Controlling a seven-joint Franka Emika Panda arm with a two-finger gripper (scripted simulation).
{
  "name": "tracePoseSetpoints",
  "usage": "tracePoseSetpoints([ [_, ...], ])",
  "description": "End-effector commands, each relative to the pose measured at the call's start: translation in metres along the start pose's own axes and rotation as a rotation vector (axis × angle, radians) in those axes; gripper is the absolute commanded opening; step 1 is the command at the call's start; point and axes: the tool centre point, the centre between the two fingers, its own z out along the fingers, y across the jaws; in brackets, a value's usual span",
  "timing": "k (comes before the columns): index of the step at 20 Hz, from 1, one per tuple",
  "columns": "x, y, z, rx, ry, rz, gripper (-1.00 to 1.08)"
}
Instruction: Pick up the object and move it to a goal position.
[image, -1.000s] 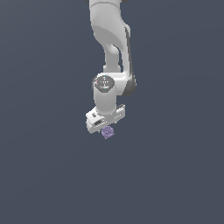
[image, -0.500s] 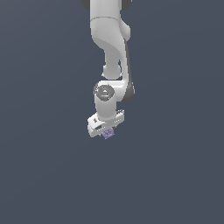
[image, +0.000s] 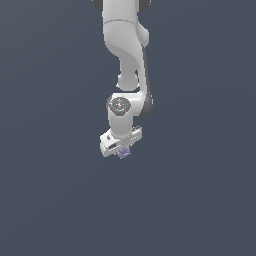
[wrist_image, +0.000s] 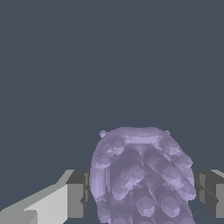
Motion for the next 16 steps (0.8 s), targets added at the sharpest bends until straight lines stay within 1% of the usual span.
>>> tracePoseSetpoints([
  [1, 0.0, -0.001, 0.001, 0.001, -0.001, -0.001, -1.0],
  [9, 0.001, -0.006, -0.012, 0.0, -0.001, 0.0, -1.0],
  [16, 0.005, -0.025, -0.05, 0.0, -0.001, -0.001, -1.0],
])
